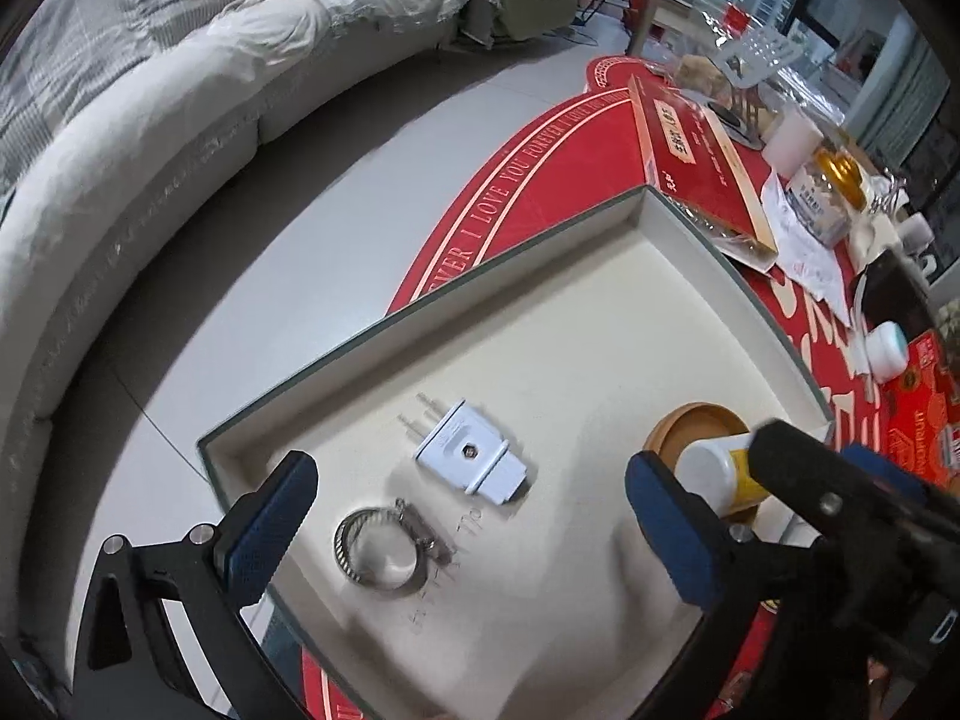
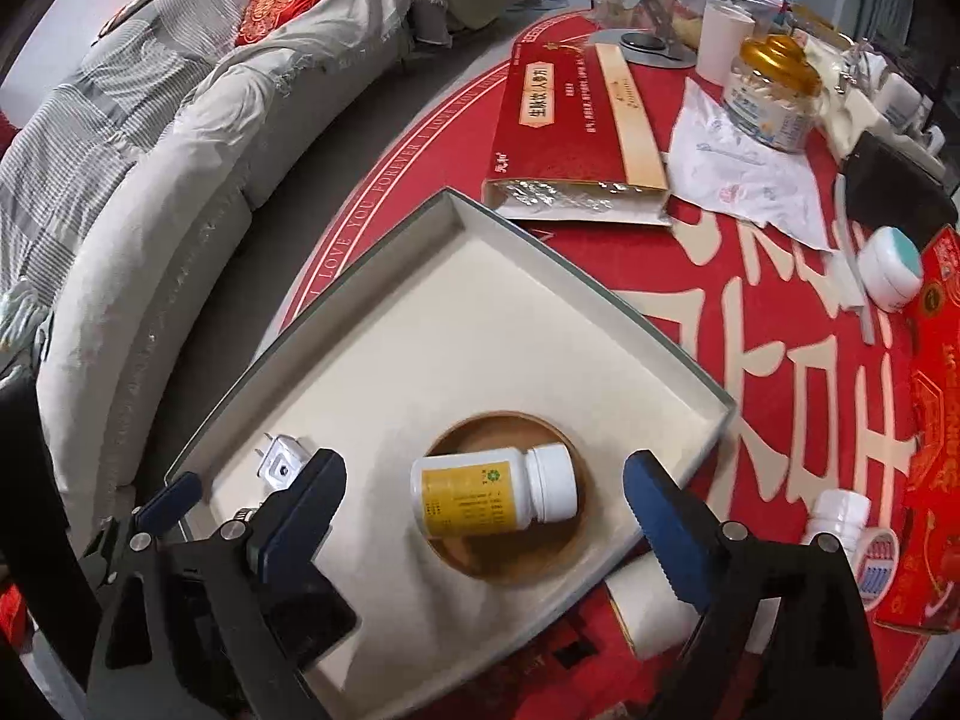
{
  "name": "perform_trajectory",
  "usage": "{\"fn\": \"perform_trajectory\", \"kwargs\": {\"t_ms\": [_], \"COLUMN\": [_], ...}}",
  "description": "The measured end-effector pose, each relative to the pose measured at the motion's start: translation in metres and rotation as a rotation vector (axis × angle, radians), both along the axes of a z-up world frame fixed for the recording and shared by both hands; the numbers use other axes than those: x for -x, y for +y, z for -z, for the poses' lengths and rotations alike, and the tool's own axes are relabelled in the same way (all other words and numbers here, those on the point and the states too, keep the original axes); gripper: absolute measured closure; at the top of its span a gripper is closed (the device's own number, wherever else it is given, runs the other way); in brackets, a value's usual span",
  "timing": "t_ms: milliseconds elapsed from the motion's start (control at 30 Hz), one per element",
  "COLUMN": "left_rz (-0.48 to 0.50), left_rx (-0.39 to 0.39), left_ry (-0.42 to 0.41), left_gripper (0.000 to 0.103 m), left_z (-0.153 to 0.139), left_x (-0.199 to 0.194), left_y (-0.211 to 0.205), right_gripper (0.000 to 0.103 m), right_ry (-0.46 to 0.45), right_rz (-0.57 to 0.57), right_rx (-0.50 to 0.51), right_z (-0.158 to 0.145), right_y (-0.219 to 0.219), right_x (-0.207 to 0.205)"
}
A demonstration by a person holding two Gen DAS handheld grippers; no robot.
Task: Organize rigid objects
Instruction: 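Drop the clamp from the left tool while the right tool places the bottle on the ring, then grasp the white tape roll with the right tool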
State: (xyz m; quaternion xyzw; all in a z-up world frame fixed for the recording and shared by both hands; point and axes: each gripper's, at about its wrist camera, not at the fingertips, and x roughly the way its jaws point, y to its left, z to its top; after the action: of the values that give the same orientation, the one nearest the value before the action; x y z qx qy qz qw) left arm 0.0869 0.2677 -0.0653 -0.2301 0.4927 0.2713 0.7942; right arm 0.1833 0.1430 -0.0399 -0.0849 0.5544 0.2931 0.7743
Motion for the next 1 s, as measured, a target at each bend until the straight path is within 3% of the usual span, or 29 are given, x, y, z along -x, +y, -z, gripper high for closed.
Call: {"fn": "perform_trajectory", "kwargs": {"t_ms": [167, 267, 500, 600, 767, 933, 967, 1000], "left_rz": [0.009, 0.022, 0.081, 0.105, 0.11, 0.127, 0.127, 0.126], "left_rx": [0.014, 0.022, 0.014, 0.018, 0.044, 0.042, 0.044, 0.046], "left_ry": [-0.046, -0.068, -0.035, -0.016, 0.013, 0.032, 0.034, 0.036], "left_gripper": [0.0, 0.0, 0.0, 0.0, 0.0, 0.0, 0.0, 0.0], "left_z": [-0.014, -0.018, -0.012, -0.008, 0.002, 0.006, 0.007, 0.007], "left_x": [0.026, 0.043, 0.072, 0.082, 0.092, 0.098, 0.099, 0.1], "left_y": [-0.009, -0.019, -0.063, -0.076, -0.083, -0.089, -0.089, -0.089], "right_gripper": [0.008, 0.008, 0.008, 0.008, 0.008, 0.009, 0.019, 0.041], "right_ry": [-0.003, -0.026, 0.117, 0.087, -0.079, -0.124, -0.129, -0.125], "right_rz": [0.056, 0.069, 0.23, 0.215, 0.052, -0.03, -0.035, -0.043], "right_rx": [-0.039, 0.005, 0.038, 0.055, 0.13, 0.194, 0.197, 0.2], "right_z": [-0.007, 0.0, 0.04, 0.04, 0.03, 0.043, 0.045, 0.048], "right_y": [-0.053, -0.091, -0.158, -0.153, -0.108, -0.074, -0.071, -0.068], "right_x": [0.021, 0.043, 0.053, 0.048, 0.035, 0.018, 0.018, 0.018]}}
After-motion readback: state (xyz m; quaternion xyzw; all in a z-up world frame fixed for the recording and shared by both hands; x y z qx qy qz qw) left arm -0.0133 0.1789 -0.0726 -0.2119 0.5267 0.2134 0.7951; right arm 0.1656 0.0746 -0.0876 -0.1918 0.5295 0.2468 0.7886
